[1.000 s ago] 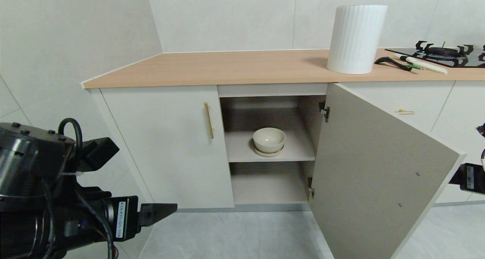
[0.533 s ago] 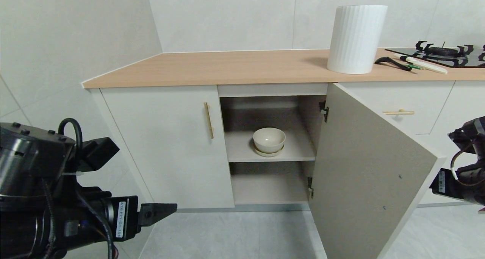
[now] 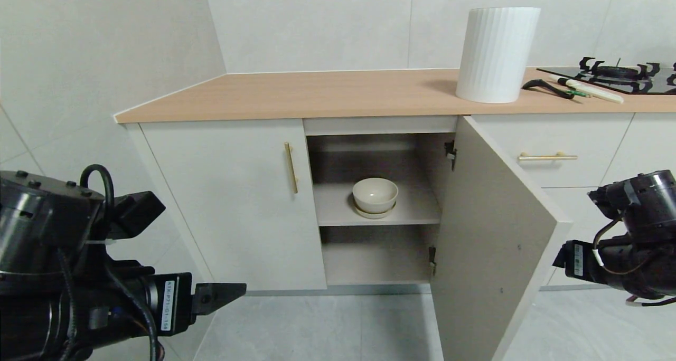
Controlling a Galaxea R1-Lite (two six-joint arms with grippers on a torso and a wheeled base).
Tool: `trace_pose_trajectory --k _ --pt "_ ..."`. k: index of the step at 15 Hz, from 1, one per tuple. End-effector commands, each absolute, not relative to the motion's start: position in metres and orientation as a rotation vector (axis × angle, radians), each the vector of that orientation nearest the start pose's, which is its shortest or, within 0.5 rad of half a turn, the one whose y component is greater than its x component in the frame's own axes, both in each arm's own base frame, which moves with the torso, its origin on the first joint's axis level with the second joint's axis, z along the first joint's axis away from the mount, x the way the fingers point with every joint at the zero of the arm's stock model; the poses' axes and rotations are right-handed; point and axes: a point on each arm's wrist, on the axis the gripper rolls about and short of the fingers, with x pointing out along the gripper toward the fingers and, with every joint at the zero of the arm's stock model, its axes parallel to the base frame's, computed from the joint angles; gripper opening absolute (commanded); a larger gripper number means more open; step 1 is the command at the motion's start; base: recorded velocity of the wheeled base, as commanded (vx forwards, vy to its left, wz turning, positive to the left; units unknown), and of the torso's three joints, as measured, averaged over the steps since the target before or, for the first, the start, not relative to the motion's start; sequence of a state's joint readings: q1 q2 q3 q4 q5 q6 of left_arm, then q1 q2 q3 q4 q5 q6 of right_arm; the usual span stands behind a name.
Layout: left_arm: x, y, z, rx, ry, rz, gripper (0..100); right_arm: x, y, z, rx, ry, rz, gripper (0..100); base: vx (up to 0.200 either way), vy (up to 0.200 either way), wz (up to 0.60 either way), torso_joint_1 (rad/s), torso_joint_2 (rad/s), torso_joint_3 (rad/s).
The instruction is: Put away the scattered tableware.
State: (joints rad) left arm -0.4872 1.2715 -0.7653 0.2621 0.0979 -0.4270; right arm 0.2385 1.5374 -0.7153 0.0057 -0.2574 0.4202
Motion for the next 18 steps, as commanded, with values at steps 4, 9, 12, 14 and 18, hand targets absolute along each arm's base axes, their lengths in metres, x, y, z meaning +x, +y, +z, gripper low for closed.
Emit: trace_pose_trajectory --k 4,9,12,14,18 --pt "0.155 -0.080 0.198 -0.183 0.794 -0.206 100 0.232 0.083 0.137 0.237 0.788 -0.103 100 0.000 0.000 0.00 0.000 0.00 0.000" --pt "0.154 -0.079 0.200 -0.187 0.789 -0.212 100 0.236 0.113 0.128 0.266 0.746 -0.007 100 0.000 0.000 0.00 0.000 0.00 0.000" --pt "0.153 -0.079 0.201 -0.190 0.783 -0.212 100 0.245 0.137 0.117 0.256 0.716 0.077 100 0.000 0.000 0.00 0.000 0.00 0.000" --pt "0.154 -0.079 0.200 -0.187 0.778 -0.203 100 0.254 0.145 0.115 0.229 0.684 0.127 100 0.000 0.000 0.00 0.000 0.00 0.000" --pt "0.155 -0.079 0.201 -0.183 0.769 -0.192 100 0.266 0.155 0.124 0.196 0.666 0.251 100 0.000 0.000 0.00 0.000 0.00 0.000"
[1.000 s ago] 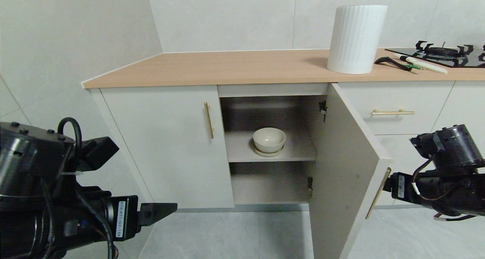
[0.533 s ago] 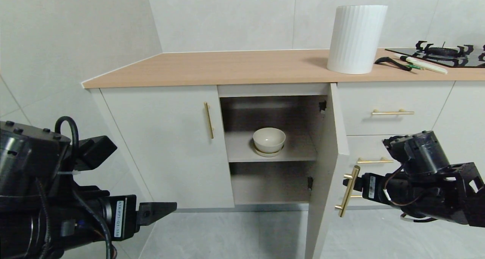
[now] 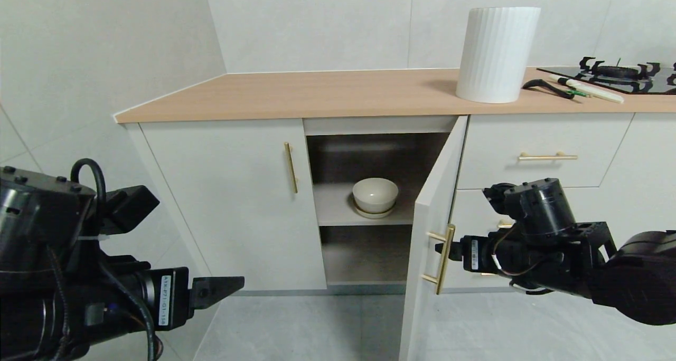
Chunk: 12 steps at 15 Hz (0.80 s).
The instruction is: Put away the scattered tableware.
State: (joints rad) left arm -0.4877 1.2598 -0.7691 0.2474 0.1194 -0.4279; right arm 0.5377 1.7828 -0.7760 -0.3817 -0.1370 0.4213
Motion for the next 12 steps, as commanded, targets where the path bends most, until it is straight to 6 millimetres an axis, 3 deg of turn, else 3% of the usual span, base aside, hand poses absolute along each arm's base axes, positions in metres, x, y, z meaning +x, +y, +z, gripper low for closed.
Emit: trace_pose_trajectory --k 1,4,12 --pt "0.155 -0.079 0.201 -0.183 0.769 -0.192 100 0.282 0.166 0.131 0.175 0.634 0.316 100 0.000 0.000 0.00 0.000 0.00 0.000" --pt "0.155 -0.079 0.201 -0.182 0.768 -0.191 100 0.298 0.182 0.126 0.153 0.623 0.339 100 0.000 0.000 0.00 0.000 0.00 0.000" --pt "0.157 -0.080 0.200 -0.182 0.764 -0.187 100 0.313 0.193 0.107 0.168 0.584 0.336 100 0.000 0.000 0.00 0.000 0.00 0.000"
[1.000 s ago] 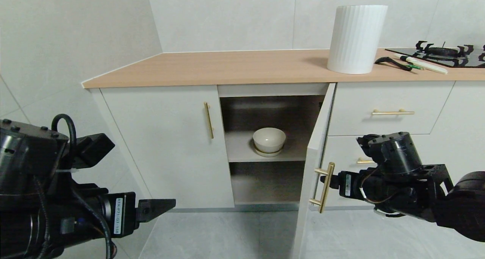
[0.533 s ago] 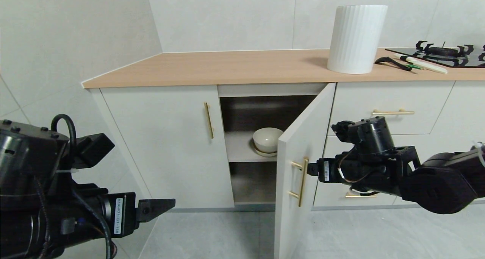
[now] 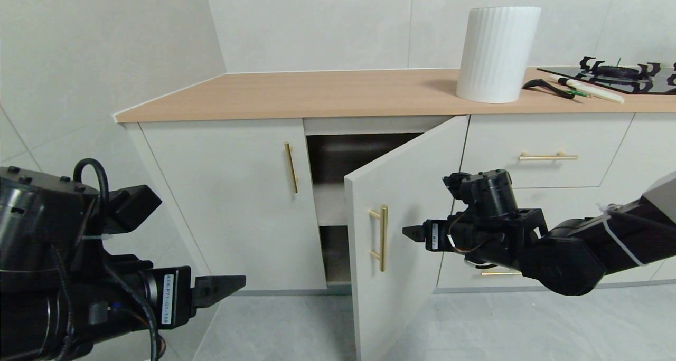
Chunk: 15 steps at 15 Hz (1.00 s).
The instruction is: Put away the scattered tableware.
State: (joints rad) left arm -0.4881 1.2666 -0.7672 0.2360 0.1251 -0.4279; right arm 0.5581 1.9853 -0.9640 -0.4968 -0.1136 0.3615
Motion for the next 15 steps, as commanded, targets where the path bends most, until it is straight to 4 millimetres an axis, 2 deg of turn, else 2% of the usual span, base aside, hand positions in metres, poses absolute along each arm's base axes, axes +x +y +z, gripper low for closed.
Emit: trace_pose_trajectory --k 1,2,7,11,15 --pt "0.156 -0.080 0.200 -0.182 0.762 -0.188 100 0.316 0.195 0.105 0.172 0.581 0.333 100 0.000 0.000 0.00 0.000 0.00 0.000" --pt "0.156 -0.079 0.200 -0.183 0.761 -0.187 100 0.319 0.197 0.101 0.169 0.579 0.317 100 0.000 0.000 0.00 0.000 0.00 0.000" --pt "0.157 -0.080 0.200 -0.184 0.761 -0.186 100 0.322 0.219 0.094 0.234 0.573 0.283 100 0.200 0.000 0.00 0.003 0.00 0.001" --pt "0.159 -0.080 0.199 -0.182 0.768 -0.185 100 0.326 0.224 0.098 0.303 0.557 0.277 100 0.000 0.000 0.00 0.000 0.00 0.000" --pt "0.159 -0.080 0.199 -0.181 0.770 -0.184 100 0.346 0.239 0.099 0.435 0.510 0.211 100 0.000 0.000 0.00 0.000 0.00 0.000"
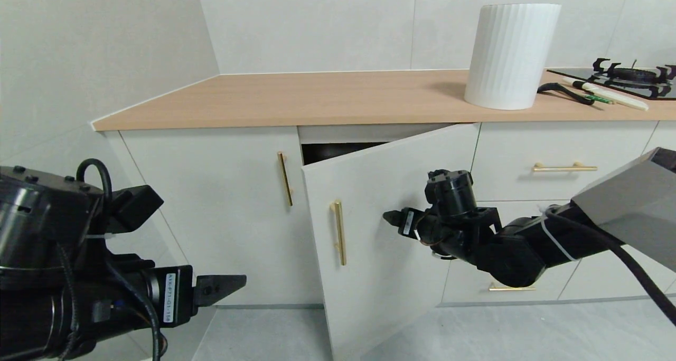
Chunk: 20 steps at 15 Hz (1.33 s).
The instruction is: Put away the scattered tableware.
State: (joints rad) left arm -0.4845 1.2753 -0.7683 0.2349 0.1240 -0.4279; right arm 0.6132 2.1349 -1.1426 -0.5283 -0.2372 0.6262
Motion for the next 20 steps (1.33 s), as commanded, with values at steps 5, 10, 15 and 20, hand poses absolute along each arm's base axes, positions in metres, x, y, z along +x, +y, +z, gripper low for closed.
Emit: trace_pose_trajectory --k 5,10,15,20 --pt "0.160 -0.081 0.198 -0.180 0.774 -0.183 100 0.367 0.253 0.088 0.486 0.457 0.125 100 0.000 0.000 0.00 0.000 0.00 0.000" --pt "0.160 -0.081 0.197 -0.179 0.778 -0.181 100 0.389 0.248 0.090 0.550 0.397 0.049 100 0.000 0.000 0.00 0.000 0.00 0.000" --pt "0.160 -0.081 0.197 -0.179 0.778 -0.181 100 0.402 0.243 0.084 0.559 0.366 -0.011 100 0.000 0.000 0.00 0.000 0.00 0.000" --pt "0.161 -0.081 0.197 -0.180 0.777 -0.178 100 0.419 0.240 0.076 0.558 0.316 -0.092 100 0.000 0.000 0.00 0.000 0.00 0.000"
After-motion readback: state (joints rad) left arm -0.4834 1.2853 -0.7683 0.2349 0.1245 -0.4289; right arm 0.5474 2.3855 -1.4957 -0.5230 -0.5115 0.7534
